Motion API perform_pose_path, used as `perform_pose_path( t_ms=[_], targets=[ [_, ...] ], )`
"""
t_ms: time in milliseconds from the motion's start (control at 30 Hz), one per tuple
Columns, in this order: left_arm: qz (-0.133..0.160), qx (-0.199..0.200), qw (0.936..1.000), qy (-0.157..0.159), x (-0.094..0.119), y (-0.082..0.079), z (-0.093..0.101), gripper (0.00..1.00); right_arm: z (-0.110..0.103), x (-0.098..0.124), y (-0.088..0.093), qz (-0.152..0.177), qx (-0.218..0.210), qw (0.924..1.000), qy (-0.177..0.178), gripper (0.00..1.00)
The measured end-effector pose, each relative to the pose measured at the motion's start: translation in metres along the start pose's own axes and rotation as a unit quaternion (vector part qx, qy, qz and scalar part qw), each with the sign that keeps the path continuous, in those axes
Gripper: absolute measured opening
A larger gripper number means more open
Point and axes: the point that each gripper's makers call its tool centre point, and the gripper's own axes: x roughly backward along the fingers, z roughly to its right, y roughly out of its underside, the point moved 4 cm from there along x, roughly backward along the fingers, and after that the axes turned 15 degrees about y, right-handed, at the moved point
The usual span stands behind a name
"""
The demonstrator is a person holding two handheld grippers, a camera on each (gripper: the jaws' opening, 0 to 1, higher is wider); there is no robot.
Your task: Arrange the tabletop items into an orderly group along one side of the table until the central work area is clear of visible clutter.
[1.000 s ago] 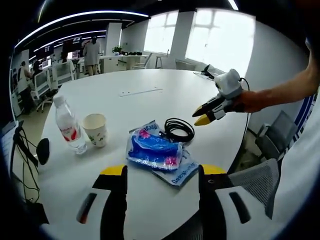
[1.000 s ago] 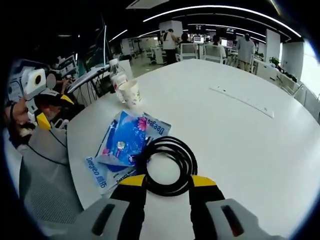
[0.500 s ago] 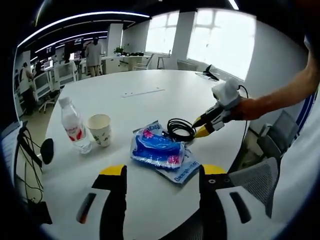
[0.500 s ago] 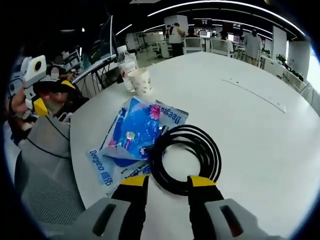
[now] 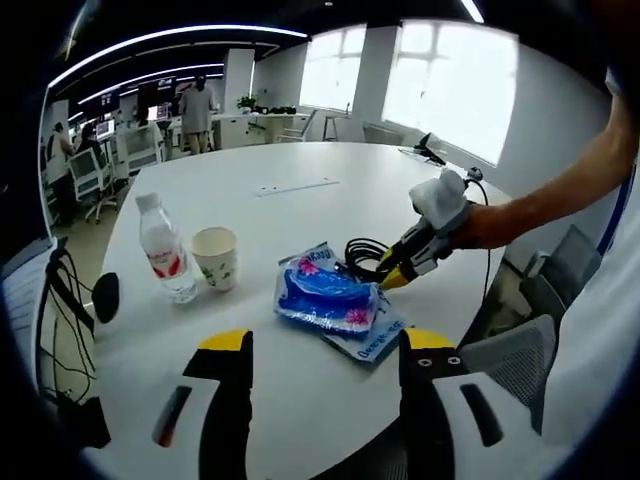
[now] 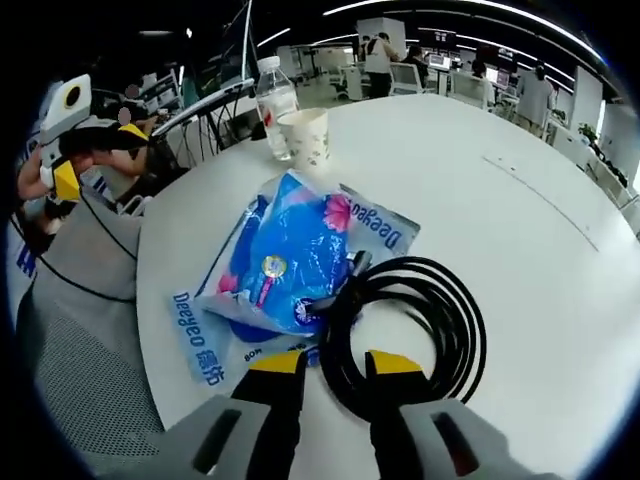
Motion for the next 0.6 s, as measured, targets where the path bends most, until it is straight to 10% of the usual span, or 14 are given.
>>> perform_pose_path(
  t_ms=[600],
  targets=[
    [0.006,0.011,0.9999,-0.009,0.0051,0.0055,-0.0042,0.59,-0.0049,-0.0029,-0.0037,-0.005,0.005,1.0000,0.001,0.07]
  ],
)
